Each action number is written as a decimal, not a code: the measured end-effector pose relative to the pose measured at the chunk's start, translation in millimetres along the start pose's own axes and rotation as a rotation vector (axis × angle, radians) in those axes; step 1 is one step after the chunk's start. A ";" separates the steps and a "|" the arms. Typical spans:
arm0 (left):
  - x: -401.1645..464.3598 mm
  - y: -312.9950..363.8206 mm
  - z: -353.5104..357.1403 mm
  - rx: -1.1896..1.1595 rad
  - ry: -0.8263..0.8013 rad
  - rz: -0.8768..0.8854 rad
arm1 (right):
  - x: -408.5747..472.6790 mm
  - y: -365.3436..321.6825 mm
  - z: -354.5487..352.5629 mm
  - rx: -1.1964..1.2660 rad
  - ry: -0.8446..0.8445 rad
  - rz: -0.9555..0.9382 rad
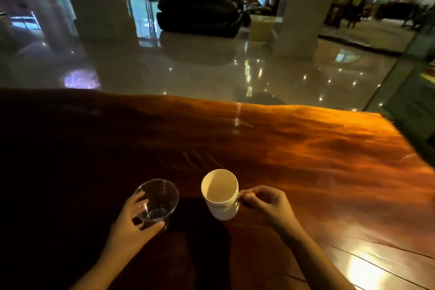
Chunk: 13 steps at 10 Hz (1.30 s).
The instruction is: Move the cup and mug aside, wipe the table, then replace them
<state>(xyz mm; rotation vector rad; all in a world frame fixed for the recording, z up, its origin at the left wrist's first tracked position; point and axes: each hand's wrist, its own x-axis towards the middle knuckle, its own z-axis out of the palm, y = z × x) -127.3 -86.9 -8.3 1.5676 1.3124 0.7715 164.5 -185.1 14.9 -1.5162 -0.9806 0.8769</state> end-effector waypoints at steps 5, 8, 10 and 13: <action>129.8 -4.7 114.6 -0.102 -0.089 0.130 | 95.5 59.2 -52.4 0.148 0.000 -0.005; 139.5 -0.6 115.5 -0.100 -0.121 0.116 | 104.5 63.5 -51.8 0.161 0.003 0.024; 135.5 -1.5 112.4 -0.092 -0.152 0.092 | 102.0 62.6 -47.6 0.150 0.023 0.049; 108.6 22.5 74.0 0.055 -0.165 0.014 | 79.6 17.8 -48.7 -0.003 0.117 0.127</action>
